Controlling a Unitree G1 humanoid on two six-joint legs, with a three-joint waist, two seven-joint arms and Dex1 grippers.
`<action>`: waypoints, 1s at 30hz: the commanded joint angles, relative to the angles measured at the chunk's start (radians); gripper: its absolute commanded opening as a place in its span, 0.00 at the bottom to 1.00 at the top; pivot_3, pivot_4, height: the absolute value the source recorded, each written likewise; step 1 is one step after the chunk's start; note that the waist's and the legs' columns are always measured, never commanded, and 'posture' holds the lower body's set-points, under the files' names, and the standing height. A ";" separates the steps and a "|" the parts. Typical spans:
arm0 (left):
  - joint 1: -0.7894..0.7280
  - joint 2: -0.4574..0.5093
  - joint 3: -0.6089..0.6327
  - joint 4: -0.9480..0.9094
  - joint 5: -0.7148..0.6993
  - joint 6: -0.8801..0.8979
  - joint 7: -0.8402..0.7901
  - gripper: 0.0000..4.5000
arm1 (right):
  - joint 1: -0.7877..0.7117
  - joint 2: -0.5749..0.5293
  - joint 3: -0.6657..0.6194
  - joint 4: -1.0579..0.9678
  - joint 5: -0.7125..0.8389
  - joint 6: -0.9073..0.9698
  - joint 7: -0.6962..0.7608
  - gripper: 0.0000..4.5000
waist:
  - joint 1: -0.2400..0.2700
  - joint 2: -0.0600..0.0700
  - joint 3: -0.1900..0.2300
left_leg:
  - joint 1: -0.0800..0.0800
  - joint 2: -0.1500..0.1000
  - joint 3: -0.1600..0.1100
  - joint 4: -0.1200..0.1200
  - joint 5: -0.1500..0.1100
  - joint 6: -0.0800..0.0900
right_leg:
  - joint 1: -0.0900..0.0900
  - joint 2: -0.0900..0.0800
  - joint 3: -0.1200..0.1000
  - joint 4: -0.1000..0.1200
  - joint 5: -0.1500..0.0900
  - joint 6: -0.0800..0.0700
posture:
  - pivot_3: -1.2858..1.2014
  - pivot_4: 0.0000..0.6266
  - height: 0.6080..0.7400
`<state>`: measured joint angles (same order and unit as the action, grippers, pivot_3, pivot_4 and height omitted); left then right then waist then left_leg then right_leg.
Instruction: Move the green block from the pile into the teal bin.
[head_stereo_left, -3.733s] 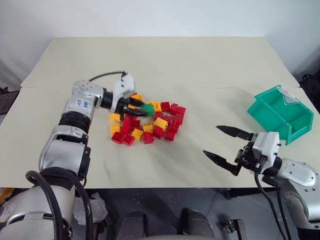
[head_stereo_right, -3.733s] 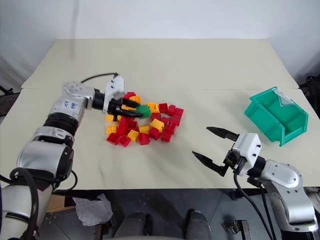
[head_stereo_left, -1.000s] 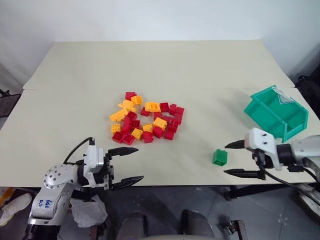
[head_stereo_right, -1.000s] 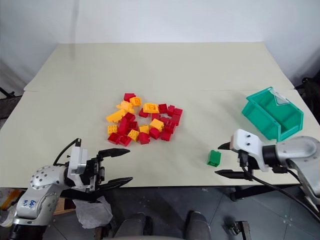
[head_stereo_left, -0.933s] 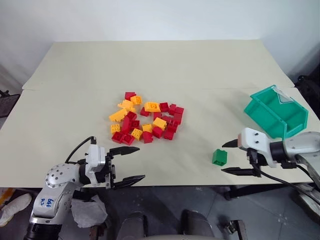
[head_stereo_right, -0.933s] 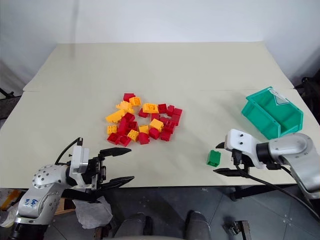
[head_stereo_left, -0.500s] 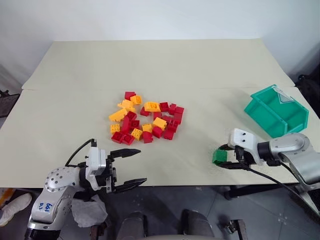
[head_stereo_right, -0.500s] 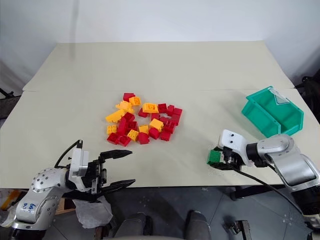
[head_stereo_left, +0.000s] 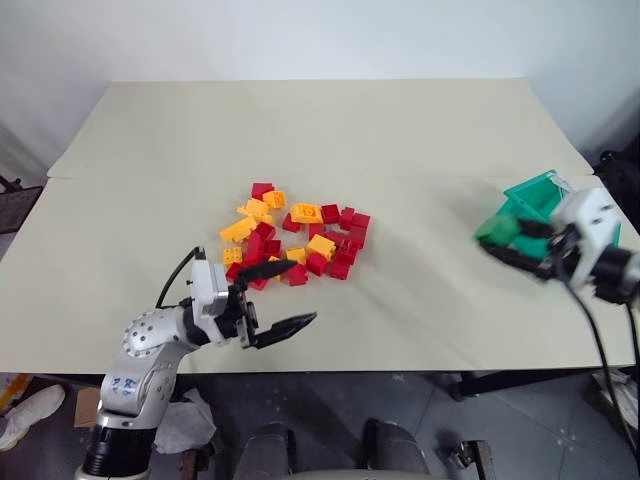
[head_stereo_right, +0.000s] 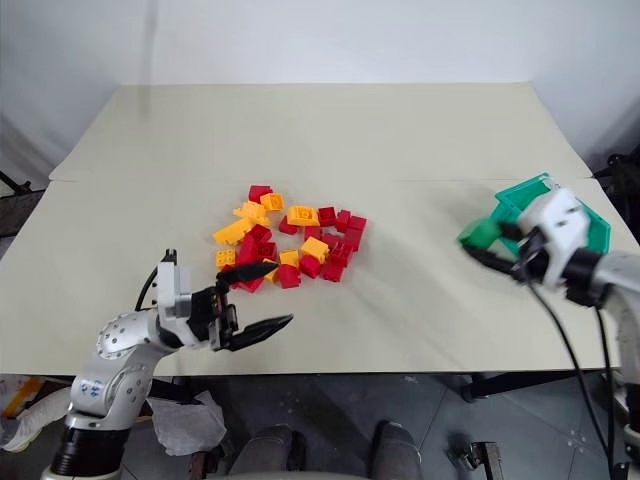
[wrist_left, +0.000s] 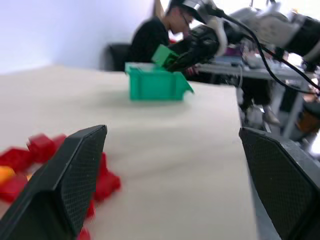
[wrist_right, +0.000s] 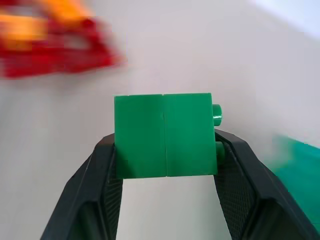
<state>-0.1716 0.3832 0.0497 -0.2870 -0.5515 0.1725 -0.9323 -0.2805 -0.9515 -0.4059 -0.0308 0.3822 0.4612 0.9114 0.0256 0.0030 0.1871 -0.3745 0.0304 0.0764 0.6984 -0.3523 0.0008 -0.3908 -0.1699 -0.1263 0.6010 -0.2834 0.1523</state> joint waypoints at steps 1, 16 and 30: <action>-0.037 -0.040 -0.040 0.013 0.004 0.025 0.054 1.00 | -0.054 -0.051 -0.072 0.134 -0.050 -0.014 -0.099 0.47 | -0.002 0.000 0.000 | 0.000 0.000 0.001 0.000 0.000 0.000 | 0.000 0.000 0.000 0.000 0.000 0.000 | 0.52 0.24 1.00; -0.062 -0.031 -0.050 0.084 0.052 -0.014 0.051 1.00 | -0.398 -0.054 0.130 0.700 -0.203 -0.170 -0.134 0.85 | -0.026 0.000 0.000 | 0.002 0.000 0.006 -0.002 0.000 0.000 | -0.002 0.001 0.006 -0.001 0.000 0.000 | 0.52 0.24 1.00; 0.065 0.146 0.116 0.140 0.080 -0.119 -0.007 1.00 | -0.175 0.046 0.045 0.256 0.119 -0.331 0.255 0.99 | -0.026 0.001 0.000 | 0.002 0.001 0.006 -0.004 0.000 0.000 | -0.002 0.002 0.006 -0.002 0.000 0.000 | 0.52 0.24 1.00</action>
<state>-0.1266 0.5118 0.1231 -0.1483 -0.4843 0.0832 -0.9323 -0.4885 -0.9102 -0.3440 0.3303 0.4440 0.1187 1.1144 -0.0007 0.0040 0.1873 -0.3717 0.0320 0.0823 0.6939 -0.3523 0.0008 -0.3929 -0.1680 -0.1209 0.5994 -0.2832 0.1527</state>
